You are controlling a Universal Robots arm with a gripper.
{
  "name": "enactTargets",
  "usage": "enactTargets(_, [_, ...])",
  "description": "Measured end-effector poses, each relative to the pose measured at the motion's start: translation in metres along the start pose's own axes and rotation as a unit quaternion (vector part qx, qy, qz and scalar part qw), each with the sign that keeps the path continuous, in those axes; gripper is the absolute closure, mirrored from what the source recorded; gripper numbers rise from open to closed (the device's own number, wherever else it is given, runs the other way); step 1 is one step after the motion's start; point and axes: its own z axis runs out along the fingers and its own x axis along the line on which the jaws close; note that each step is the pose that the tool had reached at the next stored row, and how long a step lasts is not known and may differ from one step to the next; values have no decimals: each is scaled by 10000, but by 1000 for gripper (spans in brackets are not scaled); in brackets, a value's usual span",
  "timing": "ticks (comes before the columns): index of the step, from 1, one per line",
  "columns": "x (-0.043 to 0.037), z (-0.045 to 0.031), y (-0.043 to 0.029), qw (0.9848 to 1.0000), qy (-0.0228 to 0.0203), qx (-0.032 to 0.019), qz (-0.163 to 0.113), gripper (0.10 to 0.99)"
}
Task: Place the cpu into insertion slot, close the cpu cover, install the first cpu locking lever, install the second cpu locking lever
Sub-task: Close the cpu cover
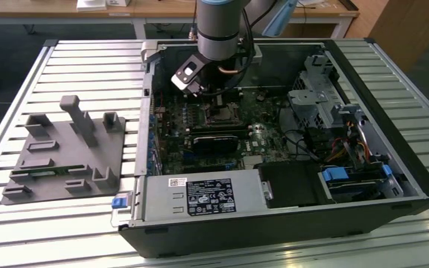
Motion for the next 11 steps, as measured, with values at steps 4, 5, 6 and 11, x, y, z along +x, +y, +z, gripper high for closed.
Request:
enactTargets(4, [-1,-71,0,10000,-7,5,0,980])
enactTargets(5, [-1,-70,2,10000,-6,5,-1,980])
enactTargets(6, [-1,-70,15,10000,-7,5,-1,980])
enactTargets(11, [-4,-69,92,10000,-7,8,0,980])
